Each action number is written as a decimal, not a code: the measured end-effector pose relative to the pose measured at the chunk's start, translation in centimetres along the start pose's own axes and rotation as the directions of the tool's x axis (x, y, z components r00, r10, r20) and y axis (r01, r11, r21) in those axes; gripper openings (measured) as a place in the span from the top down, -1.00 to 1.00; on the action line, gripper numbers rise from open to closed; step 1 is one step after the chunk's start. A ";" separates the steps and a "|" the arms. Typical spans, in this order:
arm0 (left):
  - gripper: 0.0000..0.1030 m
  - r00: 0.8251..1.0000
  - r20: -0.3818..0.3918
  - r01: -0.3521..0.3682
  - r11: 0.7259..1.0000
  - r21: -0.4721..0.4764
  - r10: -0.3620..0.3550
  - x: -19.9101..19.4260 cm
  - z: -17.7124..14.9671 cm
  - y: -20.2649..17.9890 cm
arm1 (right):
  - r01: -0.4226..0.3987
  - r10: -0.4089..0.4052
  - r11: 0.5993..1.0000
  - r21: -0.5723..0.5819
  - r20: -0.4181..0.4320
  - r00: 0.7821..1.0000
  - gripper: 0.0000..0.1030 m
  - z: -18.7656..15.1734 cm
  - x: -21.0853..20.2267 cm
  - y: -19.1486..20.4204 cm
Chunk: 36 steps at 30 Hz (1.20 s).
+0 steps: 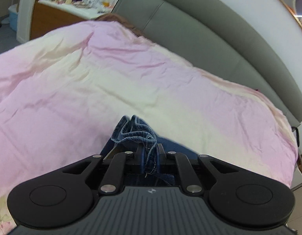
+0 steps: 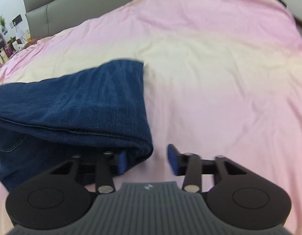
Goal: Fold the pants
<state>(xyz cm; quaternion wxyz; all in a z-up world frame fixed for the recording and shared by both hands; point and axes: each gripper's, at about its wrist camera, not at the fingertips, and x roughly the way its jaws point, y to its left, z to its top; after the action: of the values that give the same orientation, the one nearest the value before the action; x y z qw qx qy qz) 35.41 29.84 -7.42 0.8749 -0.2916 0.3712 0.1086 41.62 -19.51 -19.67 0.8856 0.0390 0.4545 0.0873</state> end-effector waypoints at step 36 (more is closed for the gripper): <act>0.23 0.998 0.056 -0.010 0.893 -0.450 0.040 5.2 -9.8 10.4 | -0.390 0.427 0.658 0.644 0.107 0.898 0.36 -1.5 6.7 -7.3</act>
<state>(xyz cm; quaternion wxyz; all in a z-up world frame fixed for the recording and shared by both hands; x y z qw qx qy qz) 29.09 32.27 -21.07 0.7939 -0.4773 0.3116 0.2117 45.12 -25.45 -26.93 0.7608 0.4424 0.4589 0.1217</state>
